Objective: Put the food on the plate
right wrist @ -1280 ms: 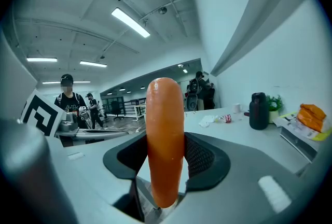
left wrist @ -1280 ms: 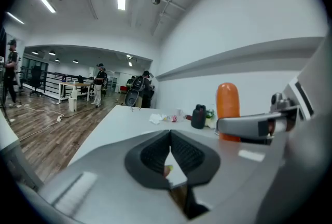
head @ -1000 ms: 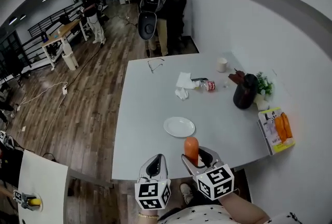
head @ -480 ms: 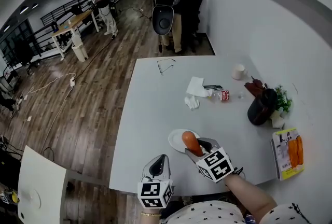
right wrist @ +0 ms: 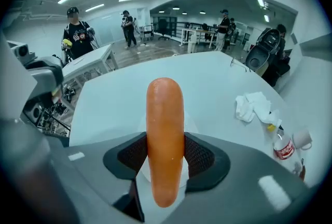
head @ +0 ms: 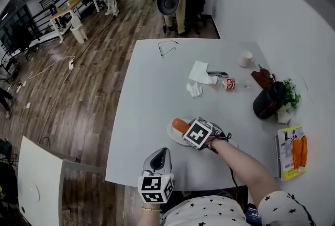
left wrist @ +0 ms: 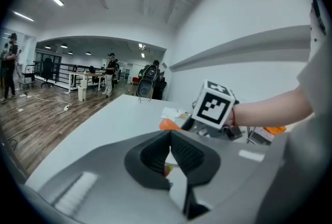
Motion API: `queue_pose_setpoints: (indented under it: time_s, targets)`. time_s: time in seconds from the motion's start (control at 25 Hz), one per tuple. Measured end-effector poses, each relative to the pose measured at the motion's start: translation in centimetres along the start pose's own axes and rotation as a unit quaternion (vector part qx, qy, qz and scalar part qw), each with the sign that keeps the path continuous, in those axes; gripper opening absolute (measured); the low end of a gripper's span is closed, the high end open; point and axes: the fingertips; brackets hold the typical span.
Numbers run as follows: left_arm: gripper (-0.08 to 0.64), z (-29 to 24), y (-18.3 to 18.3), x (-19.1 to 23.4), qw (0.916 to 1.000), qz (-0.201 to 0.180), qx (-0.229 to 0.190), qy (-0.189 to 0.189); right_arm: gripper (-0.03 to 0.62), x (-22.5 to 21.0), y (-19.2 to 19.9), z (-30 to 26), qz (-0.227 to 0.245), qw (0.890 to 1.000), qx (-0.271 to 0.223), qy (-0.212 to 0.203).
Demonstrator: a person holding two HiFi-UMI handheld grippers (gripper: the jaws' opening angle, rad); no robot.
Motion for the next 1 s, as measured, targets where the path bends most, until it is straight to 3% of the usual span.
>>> queue_pose_setpoints:
  time_s: [0.28,0.44,0.6,0.76,0.84,0.92,1.0]
  targets:
    - [0.008,-0.9,0.1,-0.8,1.0,-0.004,0.006,0.002,0.216,-0.7,1.7,-4.6,-0.002,0.992,0.114,-0.045]
    - [0.008,-1.2,0.1,-0.9,0.9999,-0.006,0.009,0.003,0.218,-0.6,2.3,-5.6,-0.005,0.992,0.121,-0.047]
    - [0.008,-1.5,0.0,-0.9,0.9999,-0.007,0.01,0.002,0.221,-0.7,1.8,-5.3,0.003,0.995,0.096,-0.038]
    - [0.008,-1.5,-0.1,-1.4,0.9999,-0.009,0.01,0.007,0.255,-1.1,0.0,-2.8,-0.014,1.0,-0.017,0.004]
    - [0.008,-1.4,-0.3,-1.6,0.9999,-0.011,0.008,0.006,0.234,-0.6,-1.5,0.1,-0.044,0.993,-0.104,0.021]
    - [0.008,-1.2,-0.7,-1.7,0.9999,-0.011,0.005,0.004,0.193,0.6,-2.9,3.8,-0.078,0.977,-0.199,0.026]
    - [0.008,-1.0,-1.3,-1.9,1.0,-0.007,-0.001,0.003,0.13,2.1,-3.9,7.6,-0.111,0.95,-0.29,0.026]
Point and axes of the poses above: the fingertips, and each gripper's own axes: z backward along the fingers, x to its left, y out of its underside, and after that the axes turned 9 degrees about -y, right-handed
